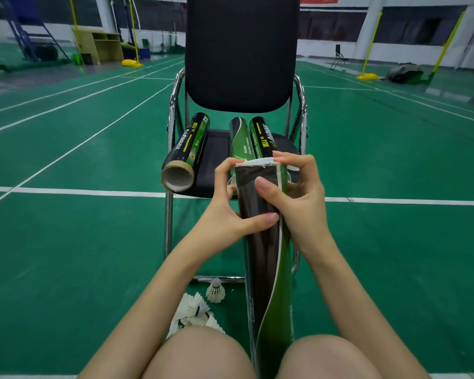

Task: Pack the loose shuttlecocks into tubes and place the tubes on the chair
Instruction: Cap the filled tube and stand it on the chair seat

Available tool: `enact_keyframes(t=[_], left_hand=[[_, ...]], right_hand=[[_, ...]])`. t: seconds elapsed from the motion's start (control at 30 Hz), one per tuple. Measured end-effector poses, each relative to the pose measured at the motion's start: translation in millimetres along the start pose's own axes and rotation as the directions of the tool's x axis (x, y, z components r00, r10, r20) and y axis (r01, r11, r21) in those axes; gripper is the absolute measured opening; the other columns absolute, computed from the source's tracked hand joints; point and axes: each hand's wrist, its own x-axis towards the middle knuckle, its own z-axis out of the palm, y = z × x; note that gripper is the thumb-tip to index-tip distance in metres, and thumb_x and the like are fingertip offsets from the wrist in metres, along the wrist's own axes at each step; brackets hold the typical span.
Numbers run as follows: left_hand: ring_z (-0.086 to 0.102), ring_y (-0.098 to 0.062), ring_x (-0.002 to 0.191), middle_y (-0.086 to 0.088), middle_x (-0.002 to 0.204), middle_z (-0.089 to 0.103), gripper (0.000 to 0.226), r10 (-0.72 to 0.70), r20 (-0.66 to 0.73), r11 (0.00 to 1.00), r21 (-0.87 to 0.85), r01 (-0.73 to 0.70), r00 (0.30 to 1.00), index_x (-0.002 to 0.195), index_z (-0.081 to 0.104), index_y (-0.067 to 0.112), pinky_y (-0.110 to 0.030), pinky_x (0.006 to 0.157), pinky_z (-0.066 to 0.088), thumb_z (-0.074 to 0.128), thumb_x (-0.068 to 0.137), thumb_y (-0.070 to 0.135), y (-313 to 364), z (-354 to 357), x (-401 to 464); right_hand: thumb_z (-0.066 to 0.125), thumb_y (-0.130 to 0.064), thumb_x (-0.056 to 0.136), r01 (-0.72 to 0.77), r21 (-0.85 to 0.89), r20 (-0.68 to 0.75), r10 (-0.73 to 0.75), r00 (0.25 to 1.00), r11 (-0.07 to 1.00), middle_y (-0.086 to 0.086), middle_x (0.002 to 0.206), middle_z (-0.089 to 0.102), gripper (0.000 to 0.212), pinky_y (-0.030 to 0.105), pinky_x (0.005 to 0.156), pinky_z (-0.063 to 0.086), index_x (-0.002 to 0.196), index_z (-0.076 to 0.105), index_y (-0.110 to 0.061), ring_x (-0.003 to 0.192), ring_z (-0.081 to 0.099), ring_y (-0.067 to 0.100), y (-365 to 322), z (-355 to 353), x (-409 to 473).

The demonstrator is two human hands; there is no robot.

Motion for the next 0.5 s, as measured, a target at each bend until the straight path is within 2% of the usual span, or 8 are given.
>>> enact_keyframes(t=[0.07,0.17,0.23,0.3,0.33,0.4,0.5], left_hand=[[0.057,-0.026,0.113,-0.003,0.125,0.054,0.089,0.005,0.012,1.000,0.029,-0.005,1.000,0.126,0.025,0.044,-0.047,0.091,0.050,0.083,0.059,0.036,4,2,-1],[0.052,-0.019,0.118,0.001,0.133,0.037,0.089,0.073,0.019,0.989,0.128,-0.075,0.997,0.125,0.023,0.043,-0.036,0.096,0.048,0.081,0.057,0.043,13,3,-1],[0.050,-0.011,0.120,0.015,0.134,0.034,0.091,0.111,0.032,0.985,0.133,-0.114,0.993,0.126,0.023,0.039,-0.033,0.098,0.046,0.082,0.056,0.041,17,1,-1],[0.047,0.002,0.120,0.040,0.125,0.034,0.093,0.128,0.063,0.983,0.126,-0.135,0.990,0.127,0.020,0.034,-0.025,0.098,0.044,0.082,0.057,0.035,18,0,-1],[0.045,0.007,0.120,0.047,0.121,0.033,0.094,0.135,0.073,0.981,0.130,-0.143,0.988,0.127,0.019,0.033,-0.021,0.097,0.043,0.082,0.057,0.033,18,0,-1],[0.041,0.010,0.121,0.050,0.120,0.032,0.092,0.150,0.086,0.977,0.140,-0.161,0.985,0.123,0.019,0.036,-0.016,0.095,0.041,0.082,0.056,0.032,17,0,1],[0.040,0.008,0.122,0.042,0.122,0.034,0.088,0.163,0.095,0.973,0.150,-0.176,0.982,0.117,0.021,0.039,-0.012,0.093,0.039,0.082,0.054,0.034,19,1,3]], right_hand=[[0.077,-0.015,0.073,0.007,0.006,-0.001,-0.007,1.000,1.000,-0.006,0.120,0.058,0.036,0.033,0.081,0.055,0.099,0.054,-0.025,0.095,0.066,0.015,-2,0,-2],[0.074,-0.016,0.074,0.019,0.031,0.002,-0.020,1.000,0.999,-0.009,0.121,0.057,0.035,0.023,0.078,0.052,0.102,0.053,-0.022,0.093,0.065,0.006,-4,-2,-4],[0.072,-0.014,0.075,0.030,0.051,0.013,-0.030,0.999,0.998,-0.007,0.123,0.056,0.034,0.018,0.076,0.050,0.102,0.052,-0.021,0.092,0.065,0.004,-4,-3,-3],[0.074,-0.017,0.074,0.034,0.046,0.044,-0.036,0.998,0.998,-0.004,0.126,0.056,0.035,0.020,0.077,0.051,0.102,0.053,-0.022,0.094,0.065,0.008,-5,-2,-3],[0.074,-0.019,0.073,0.034,0.042,0.057,-0.037,0.998,0.999,-0.004,0.126,0.056,0.035,0.023,0.078,0.051,0.102,0.054,-0.023,0.096,0.065,0.011,-5,-2,-2],[0.071,-0.024,0.072,0.032,0.053,0.066,-0.036,0.997,0.998,-0.008,0.125,0.058,0.034,0.029,0.081,0.053,0.102,0.055,-0.024,0.098,0.065,0.015,-4,-4,-1],[0.070,-0.025,0.072,0.033,0.069,0.071,-0.038,0.997,0.997,-0.009,0.122,0.058,0.034,0.038,0.086,0.054,0.102,0.055,-0.025,0.099,0.064,0.015,-3,-6,0]])
